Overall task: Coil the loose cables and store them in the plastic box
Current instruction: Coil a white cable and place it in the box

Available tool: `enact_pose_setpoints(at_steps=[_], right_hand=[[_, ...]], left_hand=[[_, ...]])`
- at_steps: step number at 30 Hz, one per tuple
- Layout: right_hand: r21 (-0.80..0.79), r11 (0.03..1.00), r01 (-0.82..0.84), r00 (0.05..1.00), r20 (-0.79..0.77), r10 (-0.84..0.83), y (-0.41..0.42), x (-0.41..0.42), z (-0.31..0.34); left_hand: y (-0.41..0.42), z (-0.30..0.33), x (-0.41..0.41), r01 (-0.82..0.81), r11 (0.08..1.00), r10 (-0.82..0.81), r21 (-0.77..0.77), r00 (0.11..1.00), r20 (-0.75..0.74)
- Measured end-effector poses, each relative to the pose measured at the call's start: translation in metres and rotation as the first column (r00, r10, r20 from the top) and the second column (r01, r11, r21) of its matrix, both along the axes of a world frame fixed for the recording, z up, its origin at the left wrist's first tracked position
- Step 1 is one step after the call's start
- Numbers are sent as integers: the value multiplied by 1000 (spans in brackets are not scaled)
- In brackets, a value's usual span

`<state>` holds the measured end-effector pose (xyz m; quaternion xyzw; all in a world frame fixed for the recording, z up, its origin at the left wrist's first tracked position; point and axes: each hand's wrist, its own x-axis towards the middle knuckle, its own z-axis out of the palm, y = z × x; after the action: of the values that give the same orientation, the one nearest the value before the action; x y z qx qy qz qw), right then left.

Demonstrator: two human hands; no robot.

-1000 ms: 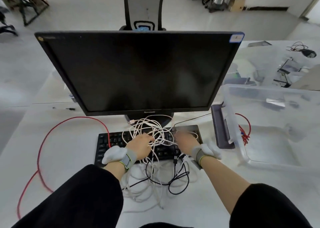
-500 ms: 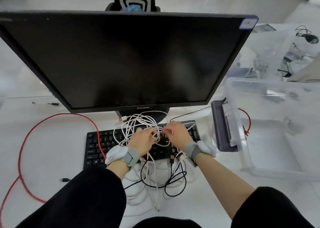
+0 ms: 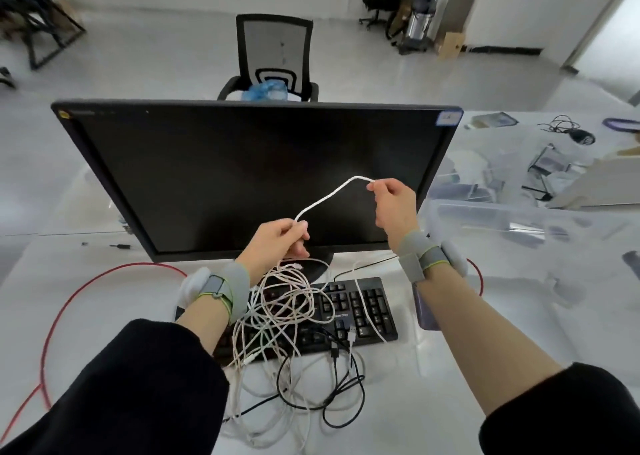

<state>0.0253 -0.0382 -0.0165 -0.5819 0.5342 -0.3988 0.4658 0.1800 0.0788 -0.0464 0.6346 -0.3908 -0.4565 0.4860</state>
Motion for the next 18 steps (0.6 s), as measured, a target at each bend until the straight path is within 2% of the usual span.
enact_pose_setpoints(at_steps=[2, 4, 5, 7, 9, 10, 12, 14, 16, 18], right_hand=[[34, 995, 91, 993, 69, -93, -4, -5, 9], [-11, 998, 59, 998, 12, -59, -3, -10, 19], [-45, 999, 0, 992, -125, -6, -2, -12, 18], [-27, 991, -131, 886, -452, 105, 3, -15, 7], [85, 972, -221, 763, -606, 226, 10, -14, -9], [150, 959, -239, 742, -609, 280, 13, -14, -15], [275, 921, -274, 776, -502, 381, 20, -13, -20], [314, 876, -367, 702, -525, 482, 24, -15, -18], [315, 830, -461, 584, -597, 551, 30, -15, -14], [305, 785, -540, 485, -649, 586, 35, -15, -7]], left_hand=[[6, 6, 6, 38, 998, -43, 46, 994, 101], [12, 8, 9, 40, 992, -56, 116, 989, 136], [13, 8, 8, 33, 989, -49, 147, 993, 107], [14, 14, 4, 32, 989, -34, 145, 999, 8], [10, 26, 1, 39, 995, -25, 97, 990, -135], [8, 32, 0, 29, 997, -15, 65, 977, -213], [4, 43, 1, -29, 999, 21, -15, 918, -395], [1, 52, 3, -109, 988, 34, -110, 845, -534], [0, 57, 7, -179, 972, 67, -155, 837, -543], [0, 60, 9, -213, 963, 109, -163, 866, -488]])
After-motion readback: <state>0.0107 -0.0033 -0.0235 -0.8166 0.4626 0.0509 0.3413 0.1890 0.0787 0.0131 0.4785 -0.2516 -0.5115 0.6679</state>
